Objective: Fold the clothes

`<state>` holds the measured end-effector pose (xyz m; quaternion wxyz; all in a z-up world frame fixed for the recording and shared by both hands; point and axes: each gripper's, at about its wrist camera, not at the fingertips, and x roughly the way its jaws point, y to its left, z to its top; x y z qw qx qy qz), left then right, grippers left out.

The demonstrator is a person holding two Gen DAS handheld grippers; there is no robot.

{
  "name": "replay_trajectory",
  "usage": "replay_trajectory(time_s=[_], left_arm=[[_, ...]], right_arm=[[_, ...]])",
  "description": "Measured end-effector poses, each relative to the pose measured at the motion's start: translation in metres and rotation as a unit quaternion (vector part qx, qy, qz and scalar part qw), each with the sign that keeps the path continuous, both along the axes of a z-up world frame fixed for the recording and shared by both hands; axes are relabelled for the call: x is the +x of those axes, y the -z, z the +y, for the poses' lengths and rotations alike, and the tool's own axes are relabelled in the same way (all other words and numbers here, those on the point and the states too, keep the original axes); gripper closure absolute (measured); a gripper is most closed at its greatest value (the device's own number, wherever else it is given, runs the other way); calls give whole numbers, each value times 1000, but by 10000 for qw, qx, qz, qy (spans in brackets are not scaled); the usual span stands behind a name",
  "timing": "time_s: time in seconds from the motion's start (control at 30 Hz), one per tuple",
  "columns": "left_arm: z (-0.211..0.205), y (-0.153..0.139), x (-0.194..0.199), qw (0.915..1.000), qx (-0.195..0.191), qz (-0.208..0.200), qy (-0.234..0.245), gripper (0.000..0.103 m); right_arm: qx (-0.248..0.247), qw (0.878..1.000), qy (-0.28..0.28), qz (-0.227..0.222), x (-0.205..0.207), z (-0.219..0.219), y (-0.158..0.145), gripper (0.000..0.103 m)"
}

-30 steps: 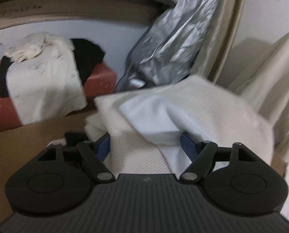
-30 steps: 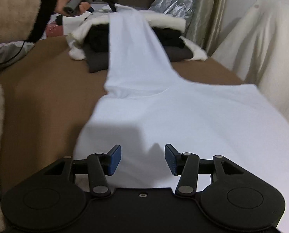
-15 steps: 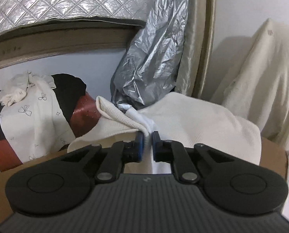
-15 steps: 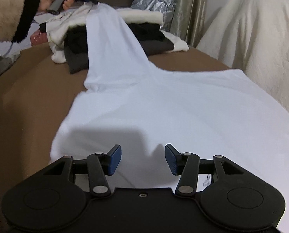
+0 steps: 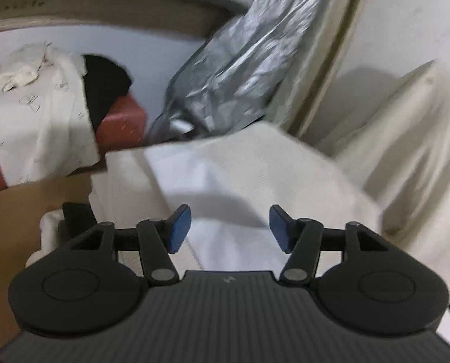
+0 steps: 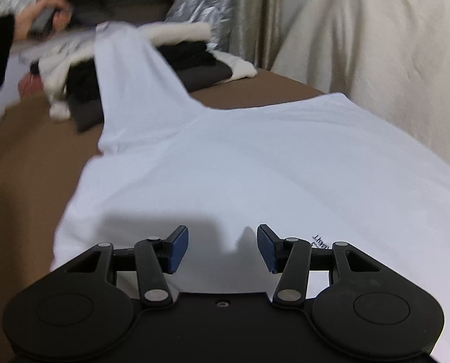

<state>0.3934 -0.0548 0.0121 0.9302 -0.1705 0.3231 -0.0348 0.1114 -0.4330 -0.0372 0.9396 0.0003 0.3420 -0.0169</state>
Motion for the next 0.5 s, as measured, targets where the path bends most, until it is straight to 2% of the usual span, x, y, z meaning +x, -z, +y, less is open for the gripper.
replay_trajectory(time_s=[0.07, 0.13, 0.17, 0.2, 0.23, 0.27, 0.33, 0.4, 0.47, 0.5], left_arm=[[-2, 13, 17, 9993, -66, 344, -108, 34], [-12, 18, 24, 9990, 236, 375, 60, 29], [-17, 20, 27, 9984, 390, 388, 147, 32], [-24, 18, 25, 9969, 687, 336, 195, 49], [-28, 16, 20, 9964, 756, 218, 318, 85], [-32, 12, 11, 9965, 746, 119, 367, 95], [-39, 3, -7, 9963, 722, -78, 459, 95], [-52, -13, -42, 9934, 922, -463, 496, 95], [-69, -30, -91, 9877, 774, -1054, 861, 95], [-82, -34, -113, 9850, 588, -1158, 1138, 95]], right_arm=[[13, 10000, -18, 7, -1, 1, -1, 47], [-121, 9999, -62, 23, -3, 4, -1, 47], [-154, 9999, -63, 37, -4, 5, -2, 47], [-171, 9998, -54, 53, -5, 6, -2, 47], [-149, 9999, -40, 53, -6, 5, -3, 47], [-107, 9999, -22, 44, -8, 4, -3, 47], [-45, 10000, 24, 28, -10, 2, -4, 47], [-9, 9999, 113, 27, -11, -1, -2, 47], [88, 9996, 255, 46, -12, -7, 0, 47], [135, 9994, 318, 50, -14, -9, 1, 47]])
